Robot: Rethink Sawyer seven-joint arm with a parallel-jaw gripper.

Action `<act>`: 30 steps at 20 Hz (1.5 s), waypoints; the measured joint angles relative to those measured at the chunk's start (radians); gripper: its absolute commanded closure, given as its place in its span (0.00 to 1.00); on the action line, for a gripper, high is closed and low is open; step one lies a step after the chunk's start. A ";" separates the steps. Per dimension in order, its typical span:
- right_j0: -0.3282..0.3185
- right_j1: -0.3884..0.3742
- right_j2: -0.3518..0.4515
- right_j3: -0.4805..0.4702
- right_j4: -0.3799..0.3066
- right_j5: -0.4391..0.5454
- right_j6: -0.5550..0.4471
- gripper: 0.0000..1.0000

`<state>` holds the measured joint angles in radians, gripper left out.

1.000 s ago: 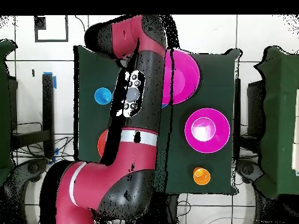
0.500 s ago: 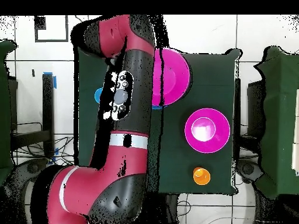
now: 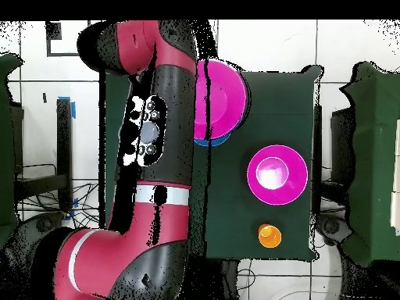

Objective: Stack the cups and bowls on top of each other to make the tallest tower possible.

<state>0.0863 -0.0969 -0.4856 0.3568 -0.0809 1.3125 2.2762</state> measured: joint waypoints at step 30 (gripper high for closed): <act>-0.006 -0.097 -0.005 0.136 0.002 0.045 0.000 1.00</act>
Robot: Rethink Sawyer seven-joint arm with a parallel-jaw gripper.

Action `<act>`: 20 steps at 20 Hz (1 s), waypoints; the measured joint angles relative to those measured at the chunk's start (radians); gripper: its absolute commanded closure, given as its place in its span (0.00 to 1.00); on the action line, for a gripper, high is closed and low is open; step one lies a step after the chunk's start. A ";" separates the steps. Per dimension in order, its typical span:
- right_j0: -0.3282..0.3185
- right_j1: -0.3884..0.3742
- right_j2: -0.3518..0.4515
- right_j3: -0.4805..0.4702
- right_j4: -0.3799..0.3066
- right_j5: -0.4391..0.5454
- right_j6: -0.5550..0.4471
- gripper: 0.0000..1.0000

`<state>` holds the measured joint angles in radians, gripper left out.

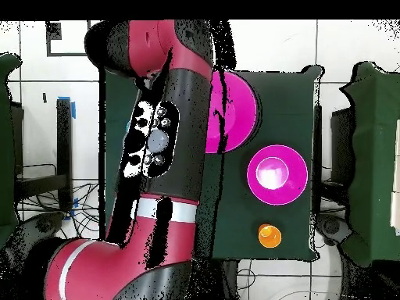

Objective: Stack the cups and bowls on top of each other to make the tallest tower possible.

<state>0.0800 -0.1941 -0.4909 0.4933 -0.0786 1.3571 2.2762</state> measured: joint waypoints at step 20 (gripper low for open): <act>-0.008 -0.019 0.002 0.089 -0.001 -0.128 0.000 1.00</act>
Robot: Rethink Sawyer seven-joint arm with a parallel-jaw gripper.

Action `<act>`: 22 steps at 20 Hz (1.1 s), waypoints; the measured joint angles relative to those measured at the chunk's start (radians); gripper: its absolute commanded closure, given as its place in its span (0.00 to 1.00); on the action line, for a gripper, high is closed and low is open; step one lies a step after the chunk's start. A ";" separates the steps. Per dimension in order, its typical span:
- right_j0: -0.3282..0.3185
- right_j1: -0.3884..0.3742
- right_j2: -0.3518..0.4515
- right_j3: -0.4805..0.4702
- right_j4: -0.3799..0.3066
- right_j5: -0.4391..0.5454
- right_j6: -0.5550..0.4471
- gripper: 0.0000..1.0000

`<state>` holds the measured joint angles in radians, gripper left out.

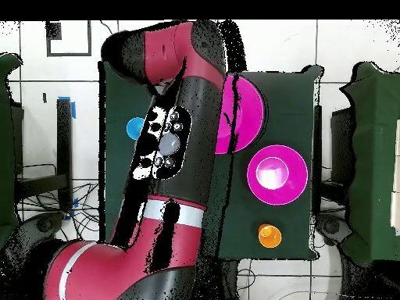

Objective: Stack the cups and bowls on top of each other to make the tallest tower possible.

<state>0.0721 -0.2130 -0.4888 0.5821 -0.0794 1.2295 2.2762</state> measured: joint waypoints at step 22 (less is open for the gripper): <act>-0.029 0.001 0.023 0.000 0.000 -0.050 0.000 1.00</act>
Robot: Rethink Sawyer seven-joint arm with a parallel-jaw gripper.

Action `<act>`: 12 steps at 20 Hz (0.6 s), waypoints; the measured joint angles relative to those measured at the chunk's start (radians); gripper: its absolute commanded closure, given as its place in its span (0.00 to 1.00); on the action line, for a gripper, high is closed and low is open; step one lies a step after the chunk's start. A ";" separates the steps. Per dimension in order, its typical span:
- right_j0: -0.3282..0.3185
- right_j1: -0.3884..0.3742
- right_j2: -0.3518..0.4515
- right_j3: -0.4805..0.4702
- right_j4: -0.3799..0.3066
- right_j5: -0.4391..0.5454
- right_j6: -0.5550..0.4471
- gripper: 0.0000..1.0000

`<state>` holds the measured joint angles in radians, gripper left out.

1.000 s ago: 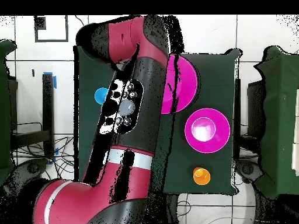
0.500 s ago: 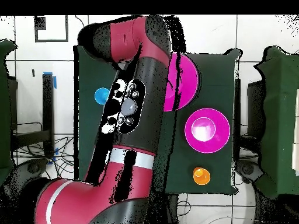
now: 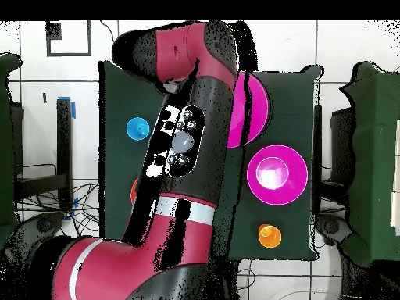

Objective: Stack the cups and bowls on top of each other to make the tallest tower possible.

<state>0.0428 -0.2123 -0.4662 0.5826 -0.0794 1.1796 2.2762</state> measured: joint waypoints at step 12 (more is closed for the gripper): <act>-0.027 0.001 0.034 0.000 0.001 0.000 0.000 1.00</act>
<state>0.0158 -0.2116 -0.4318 0.5827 -0.0788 1.1794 2.2762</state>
